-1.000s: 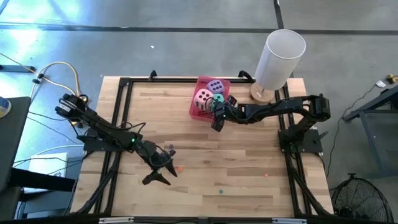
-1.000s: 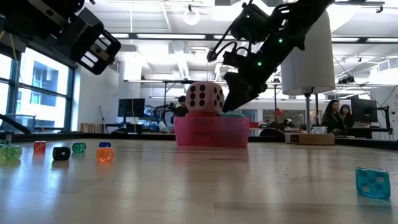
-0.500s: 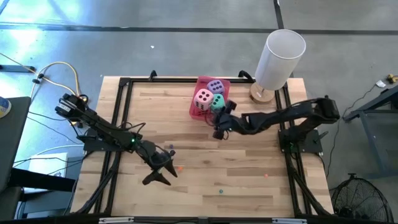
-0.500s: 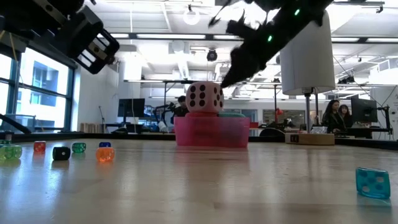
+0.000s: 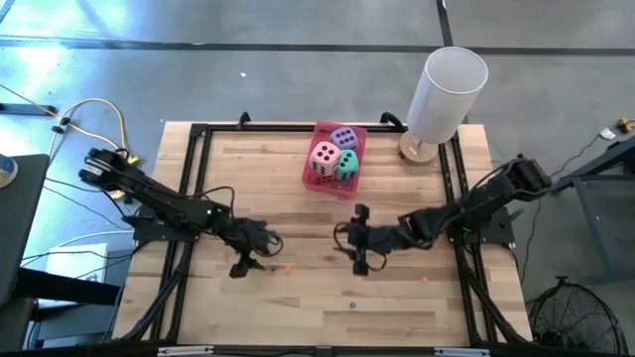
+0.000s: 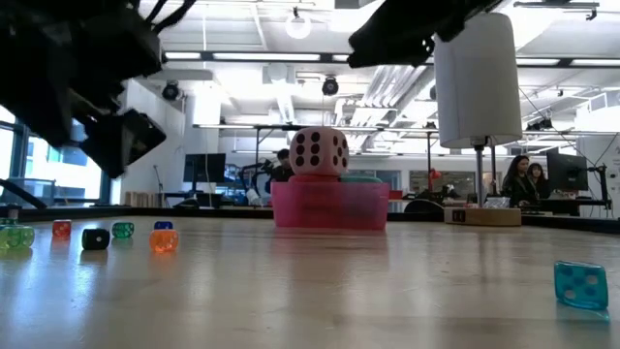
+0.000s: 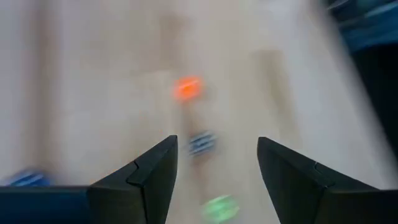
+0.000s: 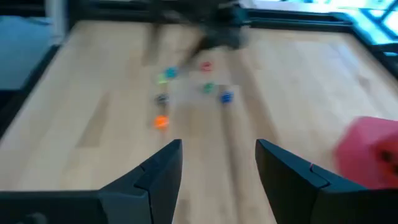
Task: Pick & Place Dice
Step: Put the right small green dice into the bin
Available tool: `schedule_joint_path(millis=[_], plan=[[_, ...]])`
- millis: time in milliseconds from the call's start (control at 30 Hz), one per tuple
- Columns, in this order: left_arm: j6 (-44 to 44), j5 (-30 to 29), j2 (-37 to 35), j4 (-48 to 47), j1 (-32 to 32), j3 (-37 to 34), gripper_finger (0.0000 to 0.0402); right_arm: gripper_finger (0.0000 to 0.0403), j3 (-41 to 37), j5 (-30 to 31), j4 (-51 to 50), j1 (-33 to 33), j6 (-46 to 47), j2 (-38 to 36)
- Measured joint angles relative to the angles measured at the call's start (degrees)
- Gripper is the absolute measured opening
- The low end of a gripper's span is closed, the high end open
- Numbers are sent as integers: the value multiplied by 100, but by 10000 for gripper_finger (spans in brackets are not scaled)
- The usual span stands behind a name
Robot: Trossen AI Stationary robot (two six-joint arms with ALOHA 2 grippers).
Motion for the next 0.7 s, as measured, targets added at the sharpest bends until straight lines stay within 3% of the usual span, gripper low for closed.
schedule_joint_path(millis=[200,700], plan=[[601,-1377,-221,-936,-98,0,214,196,-7,-54,271,323,-10,100],[140,-1822,-80,-1245,-105,0,214,194,-13,-54,478,368,363,102]])
